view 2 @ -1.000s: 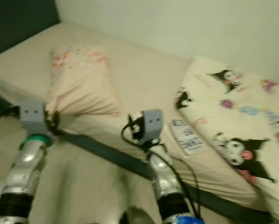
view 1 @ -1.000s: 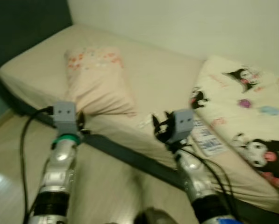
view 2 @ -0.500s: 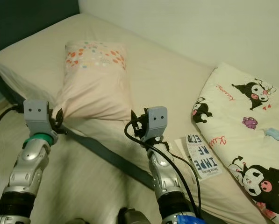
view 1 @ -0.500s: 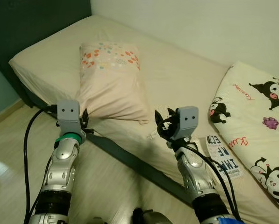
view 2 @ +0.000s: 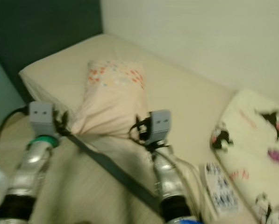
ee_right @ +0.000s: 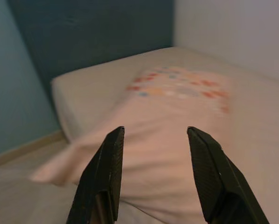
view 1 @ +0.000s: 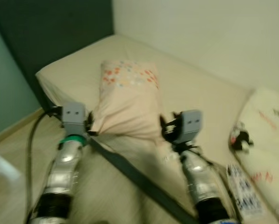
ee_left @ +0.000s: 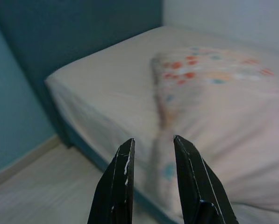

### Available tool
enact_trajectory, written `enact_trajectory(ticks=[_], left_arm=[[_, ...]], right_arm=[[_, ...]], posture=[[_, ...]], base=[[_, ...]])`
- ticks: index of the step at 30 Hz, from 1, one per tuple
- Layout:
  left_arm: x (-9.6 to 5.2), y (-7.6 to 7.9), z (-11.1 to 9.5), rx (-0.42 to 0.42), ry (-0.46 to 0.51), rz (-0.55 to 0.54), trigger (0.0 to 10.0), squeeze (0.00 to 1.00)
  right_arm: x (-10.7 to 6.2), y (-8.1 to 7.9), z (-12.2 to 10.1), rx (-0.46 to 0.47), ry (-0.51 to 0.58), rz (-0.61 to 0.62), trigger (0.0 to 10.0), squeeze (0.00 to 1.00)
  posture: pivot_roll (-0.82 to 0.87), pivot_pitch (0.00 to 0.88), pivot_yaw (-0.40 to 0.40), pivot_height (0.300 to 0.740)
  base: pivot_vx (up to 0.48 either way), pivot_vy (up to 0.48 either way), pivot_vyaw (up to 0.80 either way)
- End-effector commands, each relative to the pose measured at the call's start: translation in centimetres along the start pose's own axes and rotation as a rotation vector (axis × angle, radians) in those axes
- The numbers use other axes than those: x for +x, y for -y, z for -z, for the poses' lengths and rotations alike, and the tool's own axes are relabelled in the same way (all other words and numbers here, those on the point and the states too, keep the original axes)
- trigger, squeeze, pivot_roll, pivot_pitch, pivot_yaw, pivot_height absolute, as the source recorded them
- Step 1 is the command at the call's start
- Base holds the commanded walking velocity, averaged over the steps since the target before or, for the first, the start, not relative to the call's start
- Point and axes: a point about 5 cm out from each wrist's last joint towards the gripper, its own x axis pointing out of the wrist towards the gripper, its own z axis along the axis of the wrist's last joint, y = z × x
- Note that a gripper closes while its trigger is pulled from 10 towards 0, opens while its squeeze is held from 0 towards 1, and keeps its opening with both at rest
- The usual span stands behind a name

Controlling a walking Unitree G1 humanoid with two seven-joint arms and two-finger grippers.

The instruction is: Clean up the room

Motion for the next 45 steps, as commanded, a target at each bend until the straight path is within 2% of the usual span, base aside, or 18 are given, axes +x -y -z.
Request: enact_trajectory(ticks=[1,12,21,23,29,31,33,36,37,41,42,45], left_arm=[[-0.1,1.1,0.4,-0.001,-0.019,0.031,10.0,0.00],[-0.1,1.0,0.5,-0.001,-0.020,0.025,10.0,0.00],[-0.3,1.4,0.7,-0.013,-0.033,0.062,10.0,0.00],[-0.3,1.8,1.2,0.000,-0.072,0.110,10.0,0.00],[-0.2,2.1,1.9,0.023,-0.128,0.137,10.0,0.00],[0.1,2.5,2.9,-0.018,-0.222,0.167,10.0,0.00],[0.3,3.2,3.8,-0.107,-0.328,0.216,10.0,0.00],[0.4,3.4,4.1,-0.136,-0.358,0.232,10.0,0.00],[0.7,3.8,4.7,-0.183,-0.443,0.266,10.0,0.00],[1.1,4.0,4.9,-0.244,-0.502,0.305,10.0,0.00],[1.3,4.1,4.9,-0.271,-0.522,0.326,10.0,0.00],[1.5,4.4,4.8,-0.313,-0.542,0.374,10.0,0.00]], right_arm=[[-0.5,1.2,0.3,-0.005,-0.013,0.038,10.0,0.00],[-0.5,1.2,0.3,-0.002,-0.013,0.036,10.0,0.00],[-0.5,1.2,0.3,0.005,-0.013,0.039,10.0,0.00],[-0.6,1.4,0.5,0.011,-0.025,0.056,10.0,0.00],[-0.7,1.8,0.8,0.047,-0.043,0.092,10.0,0.00],[-0.7,1.9,0.8,0.059,-0.047,0.102,10.0,0.00],[-0.7,1.8,0.7,0.050,-0.046,0.103,10.0,0.00],[-0.6,1.7,0.6,0.044,-0.043,0.104,10.0,0.00],[-0.4,1.7,0.2,0.036,-0.030,0.111,10.0,0.00],[-0.1,1.6,-0.6,0.032,-0.001,0.123,10.0,0.00],[0.1,1.6,-1.2,0.032,0.018,0.125,10.0,0.00],[0.3,1.6,-2.0,0.032,0.044,0.131,10.0,0.00]], posture=[[-0.01,0.012,-0.009,0.740],[-0.01,0.013,-0.009,0.740],[-0.01,0.013,-0.010,0.740],[-0.01,0.014,-0.010,0.740],[-0.01,0.018,-0.010,0.740],[-0.01,0.039,-0.002,0.740],[-0.01,0.057,0.003,0.740],[-0.02,0.062,0.005,0.740],[-0.03,0.102,0.012,0.740],[-0.05,0.139,0.021,0.740],[-0.07,0.186,0.030,0.740],[-0.07,0.193,0.032,0.740]], base=[[0.386,0.000,0.00],[0.375,0.000,0.00],[0.000,0.000,0.00],[0.000,0.000,0.00],[0.000,0.000,0.00],[0.000,0.000,0.00],[0.000,0.000,0.00],[0.000,0.000,0.00],[0.000,0.000,0.00],[0.000,0.000,0.00],[0.000,0.000,0.00],[0.000,0.000,0.00]])
